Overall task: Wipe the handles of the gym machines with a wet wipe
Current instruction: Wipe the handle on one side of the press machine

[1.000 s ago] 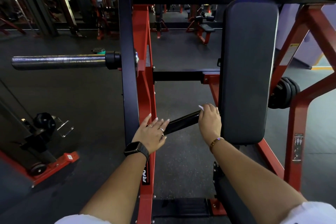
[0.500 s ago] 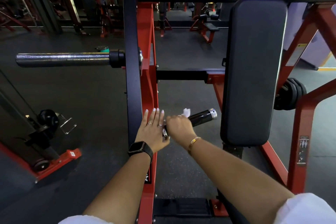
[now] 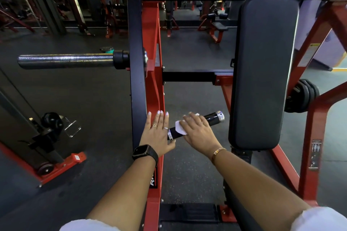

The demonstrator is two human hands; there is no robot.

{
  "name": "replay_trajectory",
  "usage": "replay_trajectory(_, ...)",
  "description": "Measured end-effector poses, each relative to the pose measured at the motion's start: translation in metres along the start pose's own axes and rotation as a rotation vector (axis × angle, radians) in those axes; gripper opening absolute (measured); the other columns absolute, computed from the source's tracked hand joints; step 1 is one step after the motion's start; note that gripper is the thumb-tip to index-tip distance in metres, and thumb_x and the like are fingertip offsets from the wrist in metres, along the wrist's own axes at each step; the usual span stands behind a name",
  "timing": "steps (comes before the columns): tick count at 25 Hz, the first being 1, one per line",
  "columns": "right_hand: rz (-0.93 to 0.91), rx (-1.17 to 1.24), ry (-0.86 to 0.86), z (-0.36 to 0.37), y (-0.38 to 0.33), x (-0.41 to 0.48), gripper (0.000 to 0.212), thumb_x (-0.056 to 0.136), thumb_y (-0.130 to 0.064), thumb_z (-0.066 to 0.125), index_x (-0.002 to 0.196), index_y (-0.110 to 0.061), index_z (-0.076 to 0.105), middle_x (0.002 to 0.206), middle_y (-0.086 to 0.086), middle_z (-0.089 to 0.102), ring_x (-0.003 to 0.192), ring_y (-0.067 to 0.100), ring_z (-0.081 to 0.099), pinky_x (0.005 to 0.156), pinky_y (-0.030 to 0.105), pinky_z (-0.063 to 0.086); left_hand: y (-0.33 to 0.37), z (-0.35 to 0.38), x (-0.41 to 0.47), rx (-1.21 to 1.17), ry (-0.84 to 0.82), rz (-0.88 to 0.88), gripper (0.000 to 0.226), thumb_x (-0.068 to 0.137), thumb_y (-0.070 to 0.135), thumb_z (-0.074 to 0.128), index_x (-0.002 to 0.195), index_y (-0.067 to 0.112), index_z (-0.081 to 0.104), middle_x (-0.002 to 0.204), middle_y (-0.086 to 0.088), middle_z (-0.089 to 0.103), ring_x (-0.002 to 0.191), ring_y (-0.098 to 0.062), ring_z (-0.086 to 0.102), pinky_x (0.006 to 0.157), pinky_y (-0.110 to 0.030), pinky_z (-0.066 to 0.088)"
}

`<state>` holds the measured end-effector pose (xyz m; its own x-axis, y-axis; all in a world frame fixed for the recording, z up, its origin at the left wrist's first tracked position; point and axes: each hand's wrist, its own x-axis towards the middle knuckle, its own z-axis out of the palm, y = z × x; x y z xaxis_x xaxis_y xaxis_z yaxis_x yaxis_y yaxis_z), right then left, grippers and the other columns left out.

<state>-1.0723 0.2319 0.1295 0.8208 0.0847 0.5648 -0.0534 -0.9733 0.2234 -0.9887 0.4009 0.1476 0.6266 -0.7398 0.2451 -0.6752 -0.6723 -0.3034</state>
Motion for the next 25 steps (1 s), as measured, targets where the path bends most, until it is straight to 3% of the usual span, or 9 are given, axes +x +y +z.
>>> replay_trajectory(4,0.131,0.009,-0.056,0.001,-0.007,-0.002,0.04,0.09,-0.034,0.038,0.113,-0.014,0.064,0.119,0.014,0.063,0.121,0.037,0.052,0.109,0.048,0.031,0.0,-0.002,-0.001,-0.018,0.008,-0.006,0.094,0.085,0.059,0.036,0.15,0.002,0.0,0.158,-0.017,0.014,0.148,-0.027,0.006,0.113,-0.053,-0.019)
replay_trajectory(7,0.1,0.078,-0.042,0.003,-0.028,0.01,0.033,0.087,-0.026,0.048,0.108,-0.01,0.066,0.107,0.011,0.068,0.111,0.031,0.06,0.106,0.043,0.037,0.0,-0.001,-0.001,-0.007,-0.003,0.012,0.094,0.087,0.063,0.031,0.147,0.002,-0.009,0.159,-0.017,0.007,0.148,-0.026,0.0,0.111,-0.053,-0.02)
replay_trajectory(12,-0.159,0.101,-0.028,0.011,-0.035,-0.021,0.051,0.083,-0.011,0.055,0.134,-0.006,0.051,0.139,0.014,0.051,0.133,0.028,0.043,0.114,0.042,0.03,0.0,-0.002,0.0,-0.006,-0.007,0.003,0.092,0.081,0.067,-0.001,0.144,0.002,-0.015,0.159,-0.016,0.004,0.148,-0.026,-0.003,0.111,-0.053,-0.02)
replay_trajectory(14,0.114,0.293,-0.058,0.011,-0.042,-0.047,0.053,0.084,-0.004,0.054,0.136,-0.011,0.05,0.145,0.013,0.042,0.137,0.028,0.03,0.116,0.042,0.024,0.001,-0.002,0.0,-0.027,0.001,0.008,0.087,0.087,0.064,0.009,0.144,0.003,-0.015,0.159,-0.016,0.005,0.148,-0.025,-0.002,0.112,-0.052,-0.019)
replay_trajectory(16,0.725,0.649,-0.102,0.002,-0.055,-0.06,0.042,0.091,0.0,0.047,0.131,-0.013,0.053,0.142,0.014,0.039,0.126,0.027,0.032,0.109,0.041,0.033,0.0,-0.004,0.0,-0.032,-0.003,0.021,0.09,0.089,0.062,0.024,0.146,0.003,-0.013,0.16,-0.015,0.004,0.148,-0.025,-0.003,0.113,-0.053,-0.017)
replay_trajectory(18,1.362,1.04,-0.053,-0.004,-0.059,-0.048,0.031,0.101,-0.013,0.037,0.128,-0.008,0.051,0.133,0.017,0.045,0.108,0.025,0.047,0.09,0.034,0.042,0.001,-0.005,0.001,-0.03,-0.003,0.026,0.091,0.089,0.061,0.027,0.148,0.004,-0.012,0.16,-0.015,0.003,0.148,-0.025,-0.004,0.114,-0.052,-0.017)
replay_trajectory(19,1.555,1.18,-0.054,-0.006,-0.059,-0.036,0.035,0.103,-0.023,0.034,0.131,-0.007,0.047,0.133,0.019,0.047,0.108,0.027,0.051,0.089,0.034,0.043,0.0,-0.005,0.001,-0.03,-0.004,0.028,0.091,0.089,0.061,0.027,0.148,0.004,-0.013,0.16,-0.015,0.002,0.148,-0.025,-0.004,0.114,-0.052,-0.017)
replay_trajectory(22,1.808,1.631,-0.036,-0.002,-0.055,-0.004,0.051,0.103,-0.04,0.031,0.144,-0.01,0.034,0.143,0.016,0.044,0.129,0.031,0.044,0.108,0.042,0.036,0.001,-0.005,0.002,-0.038,-0.01,0.034,0.091,0.09,0.061,0.028,0.146,0.005,-0.016,0.16,-0.015,0.001,0.148,-0.024,-0.005,0.112,-0.051,-0.019)
replay_trajectory(25,1.899,2.101,0.058,-0.002,-0.048,0.016,0.051,0.101,-0.043,0.036,0.13,-0.005,0.052,0.111,0.013,0.068,0.107,0.029,0.062,0.095,0.04,0.049,0.0,-0.003,0.001,-0.049,-0.004,0.058,0.089,0.089,0.06,0.029,0.148,0.005,-0.009,0.159,-0.015,0.01,0.148,-0.024,0.003,0.112,-0.05,-0.018)
